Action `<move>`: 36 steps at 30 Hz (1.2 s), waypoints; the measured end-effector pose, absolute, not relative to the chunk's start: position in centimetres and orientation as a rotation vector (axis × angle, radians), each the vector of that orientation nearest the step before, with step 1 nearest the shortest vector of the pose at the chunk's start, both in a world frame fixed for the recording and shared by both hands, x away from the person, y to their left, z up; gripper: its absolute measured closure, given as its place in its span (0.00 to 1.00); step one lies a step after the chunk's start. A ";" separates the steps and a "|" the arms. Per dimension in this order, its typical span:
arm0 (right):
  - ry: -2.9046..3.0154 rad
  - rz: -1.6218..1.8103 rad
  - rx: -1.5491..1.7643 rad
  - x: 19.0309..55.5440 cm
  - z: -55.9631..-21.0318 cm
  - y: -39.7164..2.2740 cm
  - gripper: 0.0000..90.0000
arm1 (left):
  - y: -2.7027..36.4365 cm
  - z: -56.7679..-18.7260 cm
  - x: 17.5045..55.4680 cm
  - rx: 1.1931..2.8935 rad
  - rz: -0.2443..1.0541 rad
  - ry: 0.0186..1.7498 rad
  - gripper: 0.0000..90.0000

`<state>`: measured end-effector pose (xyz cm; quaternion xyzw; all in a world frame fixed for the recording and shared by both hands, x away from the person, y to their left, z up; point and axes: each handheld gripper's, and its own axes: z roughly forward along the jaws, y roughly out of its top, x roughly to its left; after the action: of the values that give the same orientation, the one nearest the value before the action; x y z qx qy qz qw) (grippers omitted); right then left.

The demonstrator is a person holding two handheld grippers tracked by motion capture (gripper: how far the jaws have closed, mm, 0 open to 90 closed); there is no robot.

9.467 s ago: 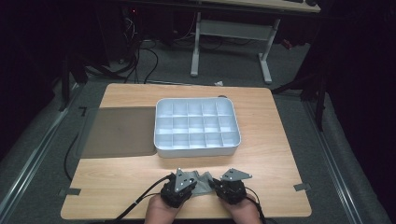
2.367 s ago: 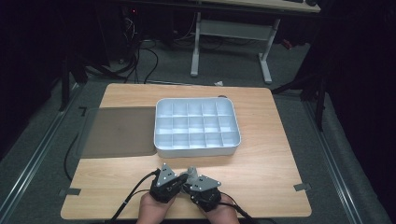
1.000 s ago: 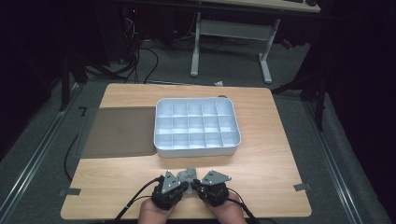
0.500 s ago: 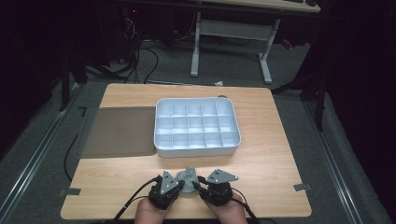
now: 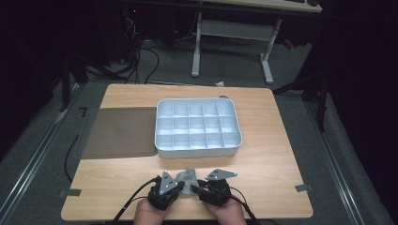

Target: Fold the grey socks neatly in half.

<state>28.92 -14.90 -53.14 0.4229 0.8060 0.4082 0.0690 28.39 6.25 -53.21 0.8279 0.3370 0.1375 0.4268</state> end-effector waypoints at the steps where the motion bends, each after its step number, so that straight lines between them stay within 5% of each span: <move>1: 2.429 1.236 1.274 28.9 -53.1 -14.9 0.82 | 6.2 -53.2 28.4 2.070 0.345 0.841 1.00; 5: 2.422 1.232 1.243 28.6 -52.9 -14.8 0.91 | 6.2 -53.2 28.4 2.071 0.344 0.840 1.00; 27: 2.387 1.239 1.215 27.1 -51.6 -16.2 0.92 | 4.1 -53.2 28.3 2.058 0.294 0.810 0.94; 36: 2.308 1.294 1.217 26.9 -50.5 -17.9 0.78 | 4.1 -53.2 28.4 2.058 0.282 0.815 0.94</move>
<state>26.91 -17.90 -50.46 0.4153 0.7872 0.4413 0.1145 28.42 4.09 -53.19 0.8284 0.3281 0.1133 0.4396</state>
